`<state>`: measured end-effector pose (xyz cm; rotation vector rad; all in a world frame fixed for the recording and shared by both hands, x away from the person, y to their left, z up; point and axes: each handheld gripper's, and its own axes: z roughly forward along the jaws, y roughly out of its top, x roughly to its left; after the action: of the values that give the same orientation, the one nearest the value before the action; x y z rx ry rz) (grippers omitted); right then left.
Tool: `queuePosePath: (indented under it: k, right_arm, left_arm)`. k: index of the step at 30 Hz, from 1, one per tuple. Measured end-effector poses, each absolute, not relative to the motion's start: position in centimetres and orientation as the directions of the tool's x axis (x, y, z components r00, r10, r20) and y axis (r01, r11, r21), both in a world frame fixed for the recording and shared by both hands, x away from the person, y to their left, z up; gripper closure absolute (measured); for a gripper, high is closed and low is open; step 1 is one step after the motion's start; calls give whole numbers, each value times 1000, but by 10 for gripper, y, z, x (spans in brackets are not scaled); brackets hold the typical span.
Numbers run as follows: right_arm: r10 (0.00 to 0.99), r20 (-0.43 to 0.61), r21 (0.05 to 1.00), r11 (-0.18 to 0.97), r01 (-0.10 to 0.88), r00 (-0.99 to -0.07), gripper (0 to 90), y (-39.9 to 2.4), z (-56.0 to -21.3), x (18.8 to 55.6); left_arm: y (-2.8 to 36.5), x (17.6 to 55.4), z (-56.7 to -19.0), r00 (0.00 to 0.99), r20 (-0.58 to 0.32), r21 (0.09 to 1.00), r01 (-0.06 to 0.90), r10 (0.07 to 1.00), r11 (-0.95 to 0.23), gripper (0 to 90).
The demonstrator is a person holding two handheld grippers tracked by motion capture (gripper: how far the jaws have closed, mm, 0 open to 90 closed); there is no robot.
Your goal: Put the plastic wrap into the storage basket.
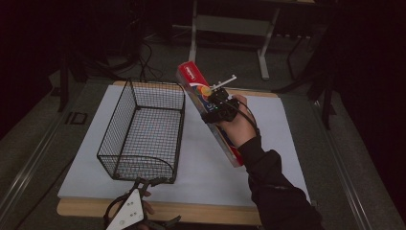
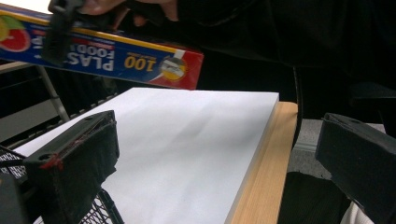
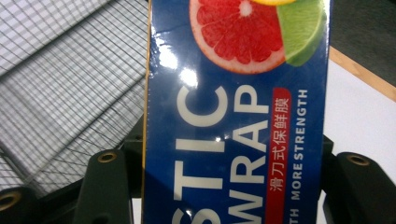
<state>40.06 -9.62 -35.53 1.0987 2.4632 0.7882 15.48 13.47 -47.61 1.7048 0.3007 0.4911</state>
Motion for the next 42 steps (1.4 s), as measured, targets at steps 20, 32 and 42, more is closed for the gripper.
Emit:
queuePosePath:
  k: [20,32,42]
  right_arm:
    - [740,-50,644,538,545,-671,399,-22,-337,409]
    - [746,-24,678,502,538,-665,398,16,-329,419]
    - [741,25,709,460,535,-671,398,54,-326,421]
  left_arm:
    - [133,153,-478,860,172,973,-73,480,-217,1]
    - [137,147,-477,857,166,976,-70,487,-208,1]
    - [145,141,-477,852,156,978,-63,499,-198,1]
